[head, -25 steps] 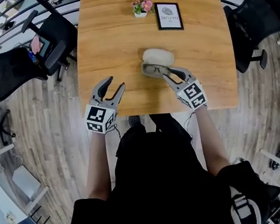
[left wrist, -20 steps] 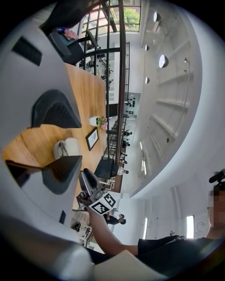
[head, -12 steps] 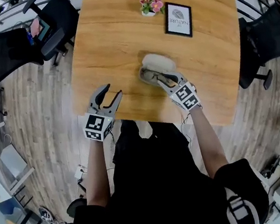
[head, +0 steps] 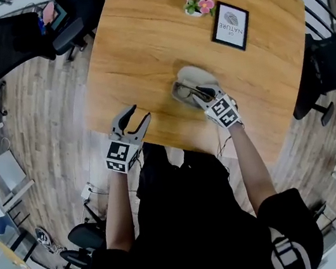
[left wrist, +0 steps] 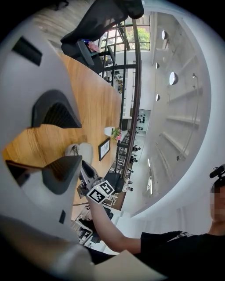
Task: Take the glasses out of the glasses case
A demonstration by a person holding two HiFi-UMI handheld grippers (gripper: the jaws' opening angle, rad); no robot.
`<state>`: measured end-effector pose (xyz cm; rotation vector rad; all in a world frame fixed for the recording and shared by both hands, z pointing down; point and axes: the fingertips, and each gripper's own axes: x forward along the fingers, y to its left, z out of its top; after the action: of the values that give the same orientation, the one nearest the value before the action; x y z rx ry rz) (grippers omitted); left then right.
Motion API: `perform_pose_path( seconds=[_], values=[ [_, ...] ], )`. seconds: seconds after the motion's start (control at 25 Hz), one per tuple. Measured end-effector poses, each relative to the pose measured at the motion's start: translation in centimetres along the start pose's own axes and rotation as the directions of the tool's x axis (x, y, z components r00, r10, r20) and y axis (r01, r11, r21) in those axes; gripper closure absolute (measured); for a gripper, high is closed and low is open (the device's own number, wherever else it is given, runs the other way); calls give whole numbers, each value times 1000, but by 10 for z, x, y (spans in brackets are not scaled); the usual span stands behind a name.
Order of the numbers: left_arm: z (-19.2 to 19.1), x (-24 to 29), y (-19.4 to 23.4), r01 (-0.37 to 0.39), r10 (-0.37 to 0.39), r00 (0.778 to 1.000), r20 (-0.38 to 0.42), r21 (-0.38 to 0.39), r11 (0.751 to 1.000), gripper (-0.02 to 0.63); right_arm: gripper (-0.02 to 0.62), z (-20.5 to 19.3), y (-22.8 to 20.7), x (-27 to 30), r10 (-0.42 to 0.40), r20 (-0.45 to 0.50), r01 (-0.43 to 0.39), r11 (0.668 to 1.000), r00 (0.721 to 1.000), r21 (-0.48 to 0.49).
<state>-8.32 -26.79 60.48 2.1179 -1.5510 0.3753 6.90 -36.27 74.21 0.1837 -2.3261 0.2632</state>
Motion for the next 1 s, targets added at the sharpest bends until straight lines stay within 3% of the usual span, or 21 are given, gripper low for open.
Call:
perform_pose_path(
  seconds=[0.28, 0.52, 1.0],
  values=[
    [2, 9, -6, 3, -3, 1000, 2, 16, 1000, 391, 514, -10, 4, 15, 37, -68, -42, 996, 997, -73],
    [5, 16, -10, 21, -22, 1000, 6, 29, 999, 391, 557, -12, 3, 17, 18, -80, -24, 997, 997, -76],
    [9, 14, -11, 48, -48, 999, 11, 46, 998, 391, 571, -8, 5, 14, -5, -88, -5, 994, 996, -112]
  ],
)
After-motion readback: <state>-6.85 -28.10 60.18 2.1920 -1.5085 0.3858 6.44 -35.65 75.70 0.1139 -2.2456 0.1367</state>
